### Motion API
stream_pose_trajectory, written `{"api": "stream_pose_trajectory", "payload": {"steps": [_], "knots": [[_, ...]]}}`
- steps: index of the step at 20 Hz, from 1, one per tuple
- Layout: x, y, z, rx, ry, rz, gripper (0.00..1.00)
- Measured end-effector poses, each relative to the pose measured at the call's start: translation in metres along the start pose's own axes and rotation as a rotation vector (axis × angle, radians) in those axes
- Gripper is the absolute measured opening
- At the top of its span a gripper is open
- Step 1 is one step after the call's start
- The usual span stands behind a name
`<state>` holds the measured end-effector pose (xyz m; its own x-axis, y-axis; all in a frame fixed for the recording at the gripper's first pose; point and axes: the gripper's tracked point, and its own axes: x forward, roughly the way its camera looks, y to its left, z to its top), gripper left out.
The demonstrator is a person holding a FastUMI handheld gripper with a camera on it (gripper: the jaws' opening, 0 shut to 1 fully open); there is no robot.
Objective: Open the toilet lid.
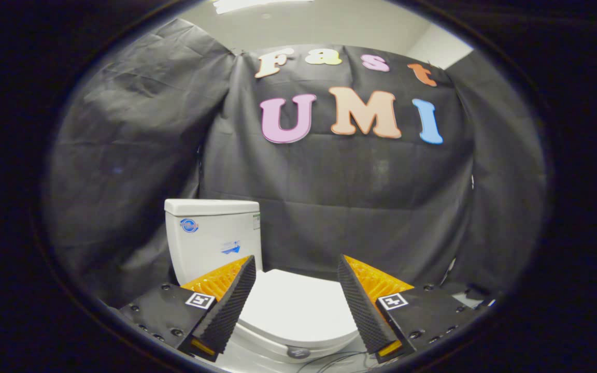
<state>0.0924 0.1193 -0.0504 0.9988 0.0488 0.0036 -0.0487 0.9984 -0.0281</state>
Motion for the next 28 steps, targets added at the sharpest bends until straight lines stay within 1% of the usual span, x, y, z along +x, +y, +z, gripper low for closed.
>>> {"api": "stream_pose_trajectory", "payload": {"steps": [2, 5, 8, 10, 13, 15, 19, 24, 28], "knots": [[-0.003, -0.004, -0.014, 0.05, 0.027, -0.022, 0.98], [-0.008, -0.016, -0.025, 0.13, 0.026, -0.06, 0.98], [-0.009, -0.033, -0.046, 0.143, 0.05, -0.104, 0.98], [-0.01, -0.037, -0.06, 0.161, 0.073, -0.112, 0.97], [-0.009, -0.043, -0.096, 0.165, 0.159, -0.126, 0.98], [-0.011, -0.045, -0.109, 0.174, 0.201, -0.137, 0.98], [-0.013, -0.03, -0.097, 0.16, 0.167, -0.096, 0.98], [-0.023, -0.013, -0.06, 0.109, 0.047, -0.029, 0.98], [-0.027, -0.012, -0.048, 0.064, 0.016, -0.025, 0.98]]}}
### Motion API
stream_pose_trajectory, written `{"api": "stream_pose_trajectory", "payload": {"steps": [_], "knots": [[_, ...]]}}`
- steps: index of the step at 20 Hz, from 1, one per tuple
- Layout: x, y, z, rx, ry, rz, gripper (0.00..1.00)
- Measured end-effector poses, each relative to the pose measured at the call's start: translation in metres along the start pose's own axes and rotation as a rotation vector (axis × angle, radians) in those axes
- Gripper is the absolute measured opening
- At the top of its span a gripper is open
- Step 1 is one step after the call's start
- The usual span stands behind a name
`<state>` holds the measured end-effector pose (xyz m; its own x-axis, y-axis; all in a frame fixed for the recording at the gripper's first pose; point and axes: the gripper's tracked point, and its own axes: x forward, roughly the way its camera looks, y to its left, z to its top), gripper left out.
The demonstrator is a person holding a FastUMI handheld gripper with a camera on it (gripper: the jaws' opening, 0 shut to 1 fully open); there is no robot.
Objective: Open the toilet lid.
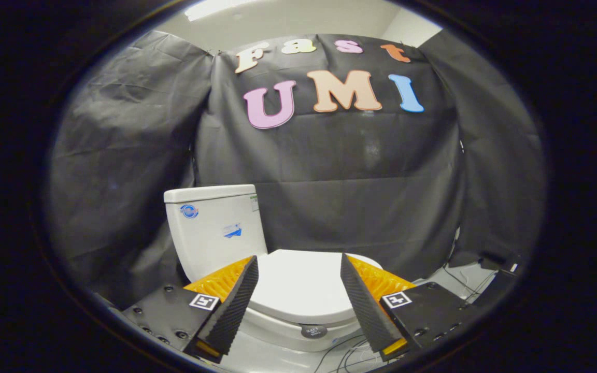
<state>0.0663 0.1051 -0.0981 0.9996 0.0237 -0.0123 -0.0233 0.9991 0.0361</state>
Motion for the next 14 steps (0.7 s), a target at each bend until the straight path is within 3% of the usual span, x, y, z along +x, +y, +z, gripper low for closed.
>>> {"api": "stream_pose_trajectory", "payload": {"steps": [3, 5, 10, 14], "knots": [[0.004, -0.017, -0.021, 0.027, 0.056, -0.05, 0.98], [0.006, -0.036, -0.061, 0.081, 0.157, -0.107, 0.99], [-0.005, -0.055, -0.173, 0.345, 0.45, -0.186, 0.99], [-0.005, -0.048, -0.211, 0.574, 0.537, -0.177, 0.99]]}}
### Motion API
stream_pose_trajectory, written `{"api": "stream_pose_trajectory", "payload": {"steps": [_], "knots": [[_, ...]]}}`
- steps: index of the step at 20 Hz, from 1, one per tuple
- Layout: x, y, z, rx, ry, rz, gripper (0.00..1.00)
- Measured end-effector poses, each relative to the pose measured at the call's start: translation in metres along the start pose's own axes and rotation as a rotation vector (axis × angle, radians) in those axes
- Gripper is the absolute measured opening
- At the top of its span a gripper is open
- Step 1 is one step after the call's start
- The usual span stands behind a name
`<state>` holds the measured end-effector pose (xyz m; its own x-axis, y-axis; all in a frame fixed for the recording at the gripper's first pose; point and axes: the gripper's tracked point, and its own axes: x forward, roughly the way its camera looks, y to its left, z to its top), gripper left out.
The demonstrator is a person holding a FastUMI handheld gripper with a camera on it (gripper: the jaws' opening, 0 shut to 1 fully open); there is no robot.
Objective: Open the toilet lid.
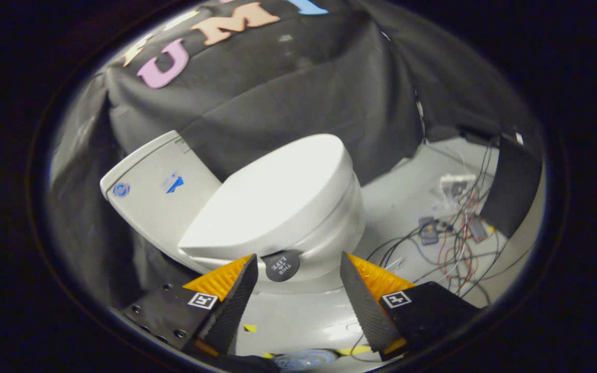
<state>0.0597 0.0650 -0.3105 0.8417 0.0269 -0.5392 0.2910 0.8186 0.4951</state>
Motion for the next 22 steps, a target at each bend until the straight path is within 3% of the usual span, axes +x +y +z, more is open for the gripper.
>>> {"api": "stream_pose_trajectory", "payload": {"steps": [6, 9, 10, 11, 15, 16, 17, 20, 22], "knots": [[0.016, 0.008, -0.005, 0.431, 0.073, 0.132, 0.84], [0.022, 0.015, -0.006, 0.518, 0.064, 0.2, 0.84], [0.038, 0.013, -0.008, 0.545, 0.052, 0.169, 0.71], [0.041, 0.018, -0.002, 0.572, 0.041, 0.198, 0.58], [0.053, 0.027, -0.008, 0.638, 0.043, 0.242, 0.07], [0.046, 0.016, -0.001, 0.673, 0.033, 0.237, 0.07], [0.04, 0.02, -0.003, 0.661, 0.037, 0.235, 0.0], [0.027, 0.025, 0.002, 0.506, 0.053, 0.174, 0.01], [0.019, 0.033, 0.009, 0.472, 0.044, 0.172, 0.01]]}}
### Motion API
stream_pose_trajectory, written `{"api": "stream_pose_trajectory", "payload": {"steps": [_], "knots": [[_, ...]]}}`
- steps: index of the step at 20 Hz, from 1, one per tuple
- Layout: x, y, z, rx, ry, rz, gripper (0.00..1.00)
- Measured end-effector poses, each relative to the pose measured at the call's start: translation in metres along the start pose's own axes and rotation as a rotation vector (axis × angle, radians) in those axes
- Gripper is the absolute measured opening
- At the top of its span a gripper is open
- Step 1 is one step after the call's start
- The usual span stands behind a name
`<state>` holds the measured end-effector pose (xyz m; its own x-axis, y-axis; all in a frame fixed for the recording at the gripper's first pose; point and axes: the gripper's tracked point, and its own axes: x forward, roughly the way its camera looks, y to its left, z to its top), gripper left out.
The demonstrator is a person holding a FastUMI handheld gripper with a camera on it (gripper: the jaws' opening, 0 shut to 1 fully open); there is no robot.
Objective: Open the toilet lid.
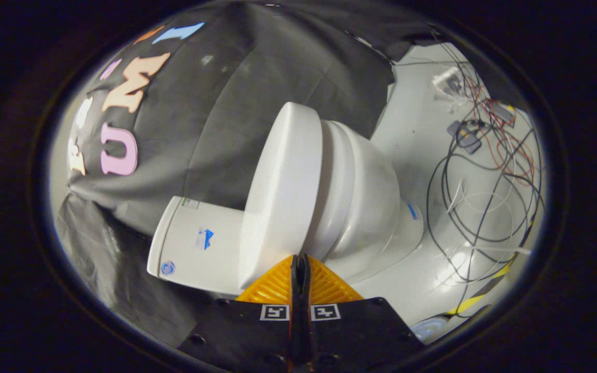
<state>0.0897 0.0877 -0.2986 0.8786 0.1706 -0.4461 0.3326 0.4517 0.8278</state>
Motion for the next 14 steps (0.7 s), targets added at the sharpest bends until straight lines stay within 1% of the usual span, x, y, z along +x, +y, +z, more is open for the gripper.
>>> {"api": "stream_pose_trajectory", "payload": {"steps": [2, 3, 6, 8, 10, 14], "knots": [[-0.002, 0.013, 0.006, 0.023, -0.002, 0.025, 0.01], [-0.004, 0.017, 0.007, 0.03, -0.006, 0.024, 0.01], [-0.008, 0.024, 0.01, 0.002, -0.021, -0.012, 0.01], [-0.009, 0.029, 0.011, 0.019, -0.029, -0.029, 0.01], [-0.01, 0.029, 0.01, 0.021, -0.024, -0.075, 0.01], [-0.012, 0.035, 0.011, -0.019, -0.04, -0.164, 0.01]]}}
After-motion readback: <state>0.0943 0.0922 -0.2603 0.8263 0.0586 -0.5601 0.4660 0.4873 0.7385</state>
